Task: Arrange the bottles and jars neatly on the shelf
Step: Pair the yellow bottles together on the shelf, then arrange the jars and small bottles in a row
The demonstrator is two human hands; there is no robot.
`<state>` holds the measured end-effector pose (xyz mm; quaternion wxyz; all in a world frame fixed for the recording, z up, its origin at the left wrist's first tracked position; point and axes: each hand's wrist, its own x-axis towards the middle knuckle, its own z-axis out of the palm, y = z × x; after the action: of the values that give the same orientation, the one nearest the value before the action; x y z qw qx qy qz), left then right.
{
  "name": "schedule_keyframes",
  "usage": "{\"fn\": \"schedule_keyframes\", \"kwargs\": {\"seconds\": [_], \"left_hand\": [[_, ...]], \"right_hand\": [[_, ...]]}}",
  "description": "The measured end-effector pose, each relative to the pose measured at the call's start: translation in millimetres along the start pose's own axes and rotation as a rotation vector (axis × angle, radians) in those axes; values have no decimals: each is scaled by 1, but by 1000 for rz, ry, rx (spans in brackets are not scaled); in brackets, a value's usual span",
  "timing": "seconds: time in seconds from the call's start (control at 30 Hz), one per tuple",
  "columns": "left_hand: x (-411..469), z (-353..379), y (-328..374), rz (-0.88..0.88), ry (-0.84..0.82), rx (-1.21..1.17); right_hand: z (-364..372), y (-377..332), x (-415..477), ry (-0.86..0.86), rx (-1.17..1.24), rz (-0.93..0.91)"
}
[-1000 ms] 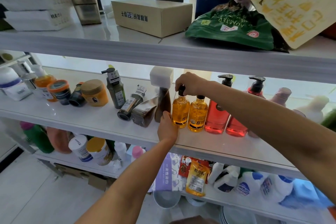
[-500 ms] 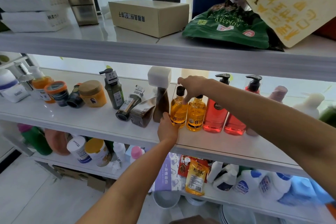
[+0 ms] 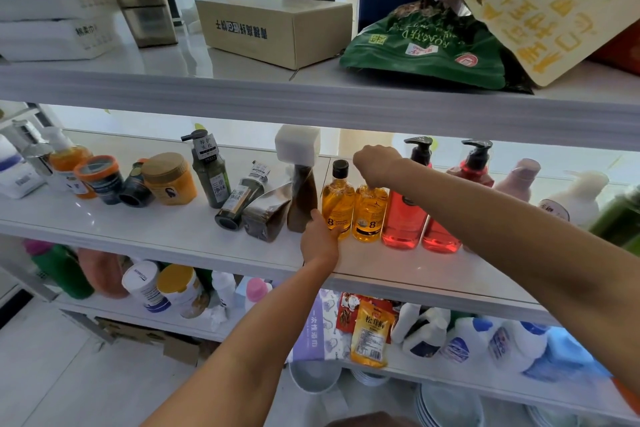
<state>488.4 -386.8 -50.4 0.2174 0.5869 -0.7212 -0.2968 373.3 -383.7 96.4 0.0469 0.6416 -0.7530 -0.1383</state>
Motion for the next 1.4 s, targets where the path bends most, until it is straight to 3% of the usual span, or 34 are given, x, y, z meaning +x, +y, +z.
{"fn": "schedule_keyframes", "kwargs": {"seconds": [0.13, 0.27, 0.33, 0.37, 0.43, 0.5, 0.57, 0.7, 0.8, 0.87, 0.97, 1.07, 1.27, 1.4], "left_hand": [[-3, -2, -3, 15, 13, 97], [-8, -4, -24, 90, 42, 268], [-10, -6, -40, 166, 53, 374], [-10, -8, -48, 215, 49, 446], [-10, -13, -65, 293, -5, 592], [-13, -23, -77, 324, -123, 674], [-19, -32, -87, 342, -206, 706], [-20, -53, -99, 421, -171, 750], [-8, -70, -101, 694, 23, 739], [5, -84, -104, 763, 86, 718], [26, -102, -123, 699, 61, 606], [44, -118, -140, 654, 7, 645], [58, -133, -156, 696, -139, 475], [67, -142, -147, 682, -191, 307]], "right_hand": [[24, -6, -3, 108, 138, 39], [81, -22, -31, 686, 241, 39], [112, -33, -50, 769, 349, -133], [128, -39, -57, 721, 362, -232], [150, -51, -66, 465, 361, -333], [163, -61, -70, 164, 363, -343], [167, -72, -69, 60, 386, -337], [150, -99, -65, 104, 460, -323], [133, -123, -57, 166, 567, -266], [125, -141, -45, 192, 594, -211], [115, -170, -27, 214, 605, -108], [106, -198, -11, 132, 706, 41], [91, -232, 24, 46, 1222, 374], [78, -238, 42, 40, 1635, 771]]}}
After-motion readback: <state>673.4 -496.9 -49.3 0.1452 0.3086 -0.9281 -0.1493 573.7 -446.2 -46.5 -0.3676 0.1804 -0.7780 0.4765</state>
